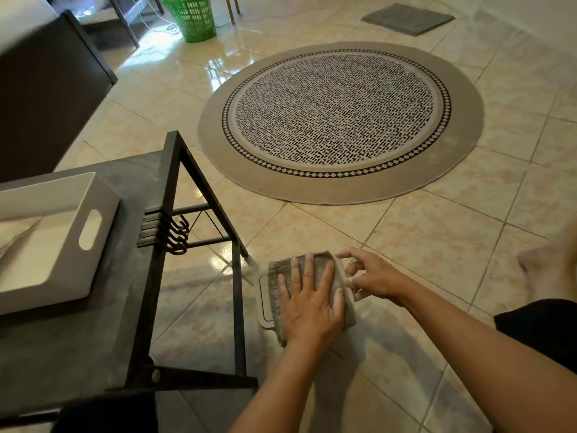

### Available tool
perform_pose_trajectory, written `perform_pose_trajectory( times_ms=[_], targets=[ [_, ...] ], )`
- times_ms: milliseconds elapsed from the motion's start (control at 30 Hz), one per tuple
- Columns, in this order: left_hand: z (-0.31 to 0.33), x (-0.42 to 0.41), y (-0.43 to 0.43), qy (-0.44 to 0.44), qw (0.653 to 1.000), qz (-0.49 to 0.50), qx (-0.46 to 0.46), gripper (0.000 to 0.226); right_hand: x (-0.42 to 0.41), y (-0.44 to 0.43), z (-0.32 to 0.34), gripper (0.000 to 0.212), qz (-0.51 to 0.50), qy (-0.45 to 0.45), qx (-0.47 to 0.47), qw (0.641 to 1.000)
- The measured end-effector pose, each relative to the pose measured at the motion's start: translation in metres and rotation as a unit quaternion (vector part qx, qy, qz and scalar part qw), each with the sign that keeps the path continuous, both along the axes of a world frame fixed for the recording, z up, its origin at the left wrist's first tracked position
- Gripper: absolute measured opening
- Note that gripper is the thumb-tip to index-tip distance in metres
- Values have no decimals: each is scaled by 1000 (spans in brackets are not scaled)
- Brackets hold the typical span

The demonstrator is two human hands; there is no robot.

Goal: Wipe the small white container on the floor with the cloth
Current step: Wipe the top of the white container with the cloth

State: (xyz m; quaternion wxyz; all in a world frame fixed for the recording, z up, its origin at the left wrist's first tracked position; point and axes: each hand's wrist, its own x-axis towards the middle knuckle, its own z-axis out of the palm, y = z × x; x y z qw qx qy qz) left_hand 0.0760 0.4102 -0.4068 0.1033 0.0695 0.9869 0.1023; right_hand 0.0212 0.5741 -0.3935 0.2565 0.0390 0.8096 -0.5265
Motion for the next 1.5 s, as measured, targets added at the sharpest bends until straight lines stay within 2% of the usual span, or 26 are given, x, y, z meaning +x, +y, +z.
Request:
perform_pose_trajectory(
  times_ms=[100,267,467,700,900,1000,1133,1500],
  targets=[
    [2,-9,6,1,1000,-15,-2,62,0,0,0,54,0,1,0,1000],
    [-1,-7,-10,5,999,32,6,63,1,-1,1,52,2,4,7,1000],
    [0,-11,2,1,1000,-20,9,62,1,0,0,50,6,5,1,1000],
    [-6,-4,-47,9,994,108,8,66,2,-1,-1,54,1,5,5,1000],
    [-4,-2,-12,21,999,26,21,65,2,-2,-1,51,-1,1,-6,1000],
    [-3,-17,-31,1,998,44,34,65,3,-3,1,51,-3,1,-4,1000],
    [-10,-5,-51,17,995,94,14,69,5,-5,2,52,-7,7,9,1000],
    [-14,6,-14,50,999,7,16,65,-1,-1,2,51,24,5,11,1000]
  ],
)
